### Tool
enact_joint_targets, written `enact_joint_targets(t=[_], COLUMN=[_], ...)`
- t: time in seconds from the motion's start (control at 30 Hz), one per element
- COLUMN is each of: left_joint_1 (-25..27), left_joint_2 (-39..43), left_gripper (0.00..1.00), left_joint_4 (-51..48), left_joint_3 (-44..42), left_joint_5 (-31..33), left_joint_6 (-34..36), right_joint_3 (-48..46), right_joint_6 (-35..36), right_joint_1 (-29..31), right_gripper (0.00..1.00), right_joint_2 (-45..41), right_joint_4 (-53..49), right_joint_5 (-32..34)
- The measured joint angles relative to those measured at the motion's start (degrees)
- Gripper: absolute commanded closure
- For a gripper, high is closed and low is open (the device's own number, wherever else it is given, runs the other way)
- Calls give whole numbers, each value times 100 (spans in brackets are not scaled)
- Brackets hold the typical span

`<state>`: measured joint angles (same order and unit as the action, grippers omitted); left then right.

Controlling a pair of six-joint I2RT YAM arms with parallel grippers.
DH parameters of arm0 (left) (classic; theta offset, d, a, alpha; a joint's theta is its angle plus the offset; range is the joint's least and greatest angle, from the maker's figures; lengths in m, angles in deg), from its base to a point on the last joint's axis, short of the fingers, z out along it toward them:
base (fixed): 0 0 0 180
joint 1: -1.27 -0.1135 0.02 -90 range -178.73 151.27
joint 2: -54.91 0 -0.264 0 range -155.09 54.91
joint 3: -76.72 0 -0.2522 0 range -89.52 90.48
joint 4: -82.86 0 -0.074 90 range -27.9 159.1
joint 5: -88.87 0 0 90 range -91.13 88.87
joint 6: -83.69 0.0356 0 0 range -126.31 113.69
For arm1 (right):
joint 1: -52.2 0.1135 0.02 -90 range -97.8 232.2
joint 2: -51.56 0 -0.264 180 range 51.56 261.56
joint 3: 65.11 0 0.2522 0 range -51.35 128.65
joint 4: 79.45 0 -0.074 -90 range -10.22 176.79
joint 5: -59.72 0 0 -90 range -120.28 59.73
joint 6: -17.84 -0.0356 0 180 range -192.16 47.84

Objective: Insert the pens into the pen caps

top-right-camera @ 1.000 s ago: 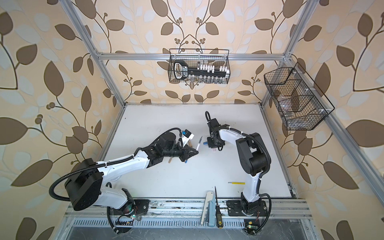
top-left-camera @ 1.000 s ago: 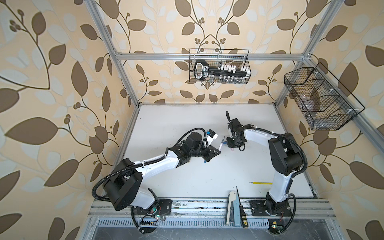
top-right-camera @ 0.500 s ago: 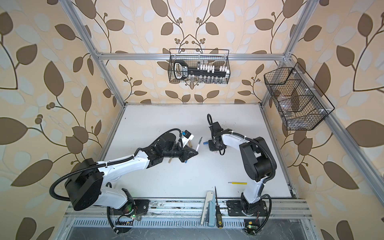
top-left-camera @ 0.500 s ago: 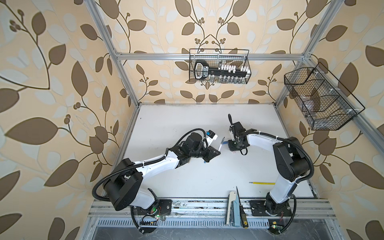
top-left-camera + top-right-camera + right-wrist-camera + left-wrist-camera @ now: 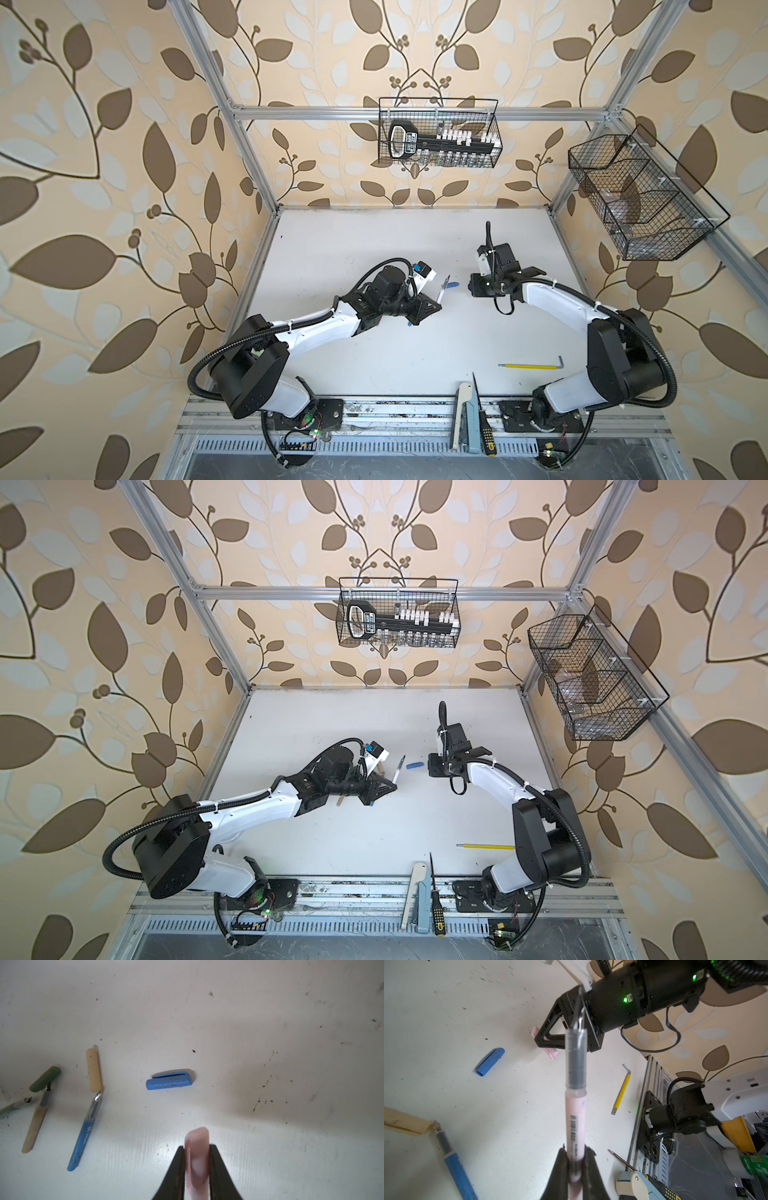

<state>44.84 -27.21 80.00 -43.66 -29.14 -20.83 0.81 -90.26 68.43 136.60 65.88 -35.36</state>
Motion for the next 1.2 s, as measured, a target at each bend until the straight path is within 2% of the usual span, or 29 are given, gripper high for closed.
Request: enact_joint_targets(t=[0.57,0.87,1.2], left_joint_1=[22,107,153], left_joint_2=[-315,-317,-317], left_gripper=[100,100,100], left_joint_4=[133,138,269], left_joint_3=[0,0,0], left_joint_5=[-13,-57,-164], left_joint_6=[-63,-87,-199], right_joint_3=[-876,-1126,-1552], right_joint_6=[-1126,-1810,-2430], right_joint_1=[-511,-509,-138], right_gripper=[79,80,80], right_joint_2=[-1770,-2312,-2754], right_joint_4=[1233,2074,2824], right_joint_5=[-1823,-2157,-1956])
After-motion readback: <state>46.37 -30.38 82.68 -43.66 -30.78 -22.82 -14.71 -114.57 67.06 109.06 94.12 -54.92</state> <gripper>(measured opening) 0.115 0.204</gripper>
